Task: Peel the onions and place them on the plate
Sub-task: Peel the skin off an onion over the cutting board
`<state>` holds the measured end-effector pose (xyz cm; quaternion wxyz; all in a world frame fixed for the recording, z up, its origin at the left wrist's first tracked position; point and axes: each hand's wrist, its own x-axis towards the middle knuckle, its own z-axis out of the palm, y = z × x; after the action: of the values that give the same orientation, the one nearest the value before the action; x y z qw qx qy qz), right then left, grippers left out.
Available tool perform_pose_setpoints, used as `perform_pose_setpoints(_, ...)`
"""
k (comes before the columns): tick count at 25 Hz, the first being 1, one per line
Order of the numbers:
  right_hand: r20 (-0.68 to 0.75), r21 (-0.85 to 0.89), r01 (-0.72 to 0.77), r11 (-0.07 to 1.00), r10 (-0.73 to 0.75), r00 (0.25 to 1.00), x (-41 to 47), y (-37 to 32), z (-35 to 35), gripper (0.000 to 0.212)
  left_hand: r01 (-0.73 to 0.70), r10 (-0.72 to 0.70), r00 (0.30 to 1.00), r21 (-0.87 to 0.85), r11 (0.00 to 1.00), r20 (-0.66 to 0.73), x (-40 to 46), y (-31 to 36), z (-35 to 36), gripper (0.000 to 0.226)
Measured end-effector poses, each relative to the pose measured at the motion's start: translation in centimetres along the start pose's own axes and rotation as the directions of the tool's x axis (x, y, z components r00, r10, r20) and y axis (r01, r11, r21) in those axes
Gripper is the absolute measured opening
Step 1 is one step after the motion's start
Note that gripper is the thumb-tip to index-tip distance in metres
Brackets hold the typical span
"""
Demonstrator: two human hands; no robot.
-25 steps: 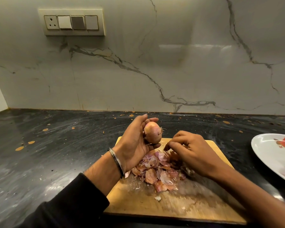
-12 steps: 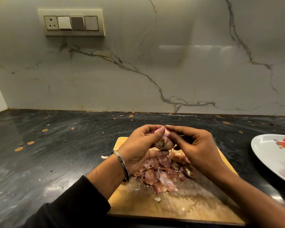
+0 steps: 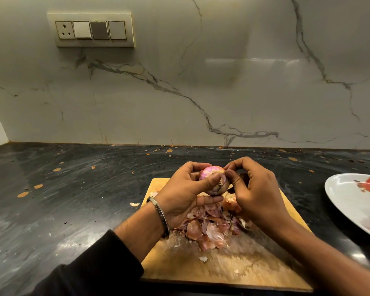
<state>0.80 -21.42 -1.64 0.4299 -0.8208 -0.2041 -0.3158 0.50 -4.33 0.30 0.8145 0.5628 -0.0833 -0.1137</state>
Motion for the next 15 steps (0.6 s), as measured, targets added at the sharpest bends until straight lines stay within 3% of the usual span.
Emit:
perform_pose_setpoints(5,0.009,-0.014,0.014,1.000,-0.014,1.000,0.18,-0.03,0.04,0.002,-0.006,0.006,1.000,-0.017,1.000,0.002,0.14,-0.01,-0.07,0.043)
perform_pose_setpoints(15,-0.063,-0.022,0.005,1.000,-0.006,0.998,-0.02,-0.24,0.51,0.006,-0.018,0.018,1.000,0.017,1.000,-0.013,0.34,-0.31,-0.49,0.054)
